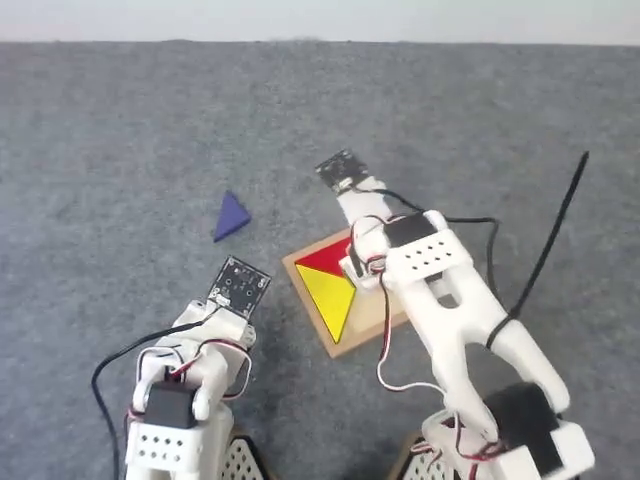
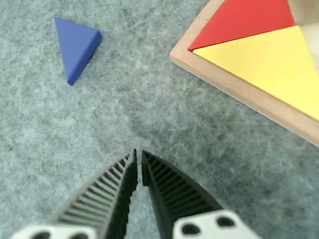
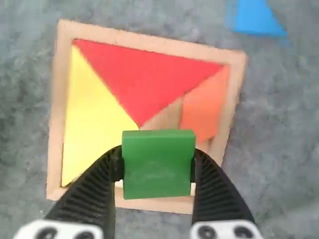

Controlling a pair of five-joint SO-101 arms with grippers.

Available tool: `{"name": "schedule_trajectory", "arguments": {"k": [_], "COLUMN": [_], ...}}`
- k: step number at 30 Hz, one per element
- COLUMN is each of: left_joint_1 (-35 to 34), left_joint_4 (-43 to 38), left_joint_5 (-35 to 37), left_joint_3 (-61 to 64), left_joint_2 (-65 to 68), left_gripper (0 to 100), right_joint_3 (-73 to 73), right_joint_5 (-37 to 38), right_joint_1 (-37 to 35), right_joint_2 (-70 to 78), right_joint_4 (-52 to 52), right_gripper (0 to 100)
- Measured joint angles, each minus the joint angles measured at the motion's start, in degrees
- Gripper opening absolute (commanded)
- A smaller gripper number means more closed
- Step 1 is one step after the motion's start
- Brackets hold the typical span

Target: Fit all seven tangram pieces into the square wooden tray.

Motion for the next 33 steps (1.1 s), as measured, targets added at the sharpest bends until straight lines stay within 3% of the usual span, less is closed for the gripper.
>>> {"name": "schedule_trajectory", "arguments": {"k": [2, 10, 17, 23, 33], "left_joint_1": [-0.09, -0.09, 0.0, 0.09, 0.09], "left_joint_4": [0.0, 0.0, 0.0, 0.0, 0.0], "left_joint_5": [0.0, 0.0, 0.0, 0.0, 0.0], "left_joint_3": [0.0, 0.0, 0.0, 0.0, 0.0], "left_joint_2": [0.0, 0.0, 0.0, 0.0, 0.0], "left_gripper": [2, 2, 2, 2, 2], "right_joint_3": [0.0, 0.0, 0.18, 5.45, 6.33], "right_joint_5": [-0.62, 14.95, 8.97, 17.05, 20.92], "right_joint_1": [-0.44, -5.1, -2.64, -4.92, -6.07], "right_joint_2": [0.53, 4.04, 4.22, 4.22, 4.22], "right_joint_4": [0.0, 0.0, -1.05, -2.99, -4.66], "right_gripper": [5.8, 5.8, 5.8, 5.8, 5.8]}}
